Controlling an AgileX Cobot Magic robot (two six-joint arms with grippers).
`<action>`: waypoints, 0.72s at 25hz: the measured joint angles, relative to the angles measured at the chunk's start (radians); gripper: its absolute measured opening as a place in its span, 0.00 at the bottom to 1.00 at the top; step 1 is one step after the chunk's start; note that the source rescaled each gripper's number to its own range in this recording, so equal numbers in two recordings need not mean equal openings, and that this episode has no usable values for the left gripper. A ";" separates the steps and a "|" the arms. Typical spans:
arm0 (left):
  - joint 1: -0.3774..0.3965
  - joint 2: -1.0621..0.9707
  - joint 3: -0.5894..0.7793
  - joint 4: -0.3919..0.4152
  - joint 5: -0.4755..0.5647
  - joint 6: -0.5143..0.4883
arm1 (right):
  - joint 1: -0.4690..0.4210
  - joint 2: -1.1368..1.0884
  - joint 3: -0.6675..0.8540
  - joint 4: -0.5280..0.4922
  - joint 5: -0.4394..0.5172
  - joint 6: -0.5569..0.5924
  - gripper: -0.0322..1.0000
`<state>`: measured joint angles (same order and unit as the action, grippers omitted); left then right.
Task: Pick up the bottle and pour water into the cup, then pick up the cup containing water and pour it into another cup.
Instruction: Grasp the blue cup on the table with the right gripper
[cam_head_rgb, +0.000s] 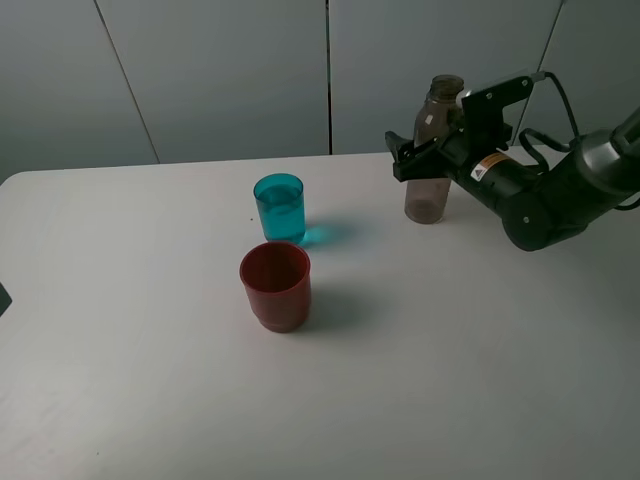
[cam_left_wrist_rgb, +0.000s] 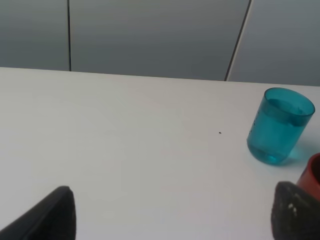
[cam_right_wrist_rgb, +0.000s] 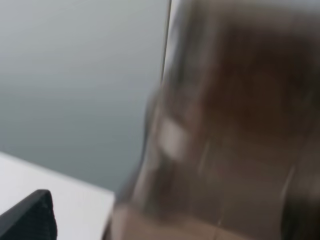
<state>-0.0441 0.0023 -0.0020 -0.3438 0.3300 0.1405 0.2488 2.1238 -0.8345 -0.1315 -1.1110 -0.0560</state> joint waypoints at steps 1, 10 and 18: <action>0.000 0.000 0.000 0.000 0.000 0.000 | 0.000 -0.023 0.000 0.006 0.001 0.000 0.99; 0.000 0.000 0.000 0.000 0.000 0.000 | -0.003 -0.318 0.004 -0.077 0.242 0.035 0.99; 0.000 0.000 0.000 0.000 0.000 0.000 | 0.007 -0.516 0.004 -0.687 0.335 0.475 0.99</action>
<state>-0.0441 0.0023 -0.0020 -0.3438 0.3300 0.1405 0.2556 1.6079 -0.8303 -0.8182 -0.7757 0.4195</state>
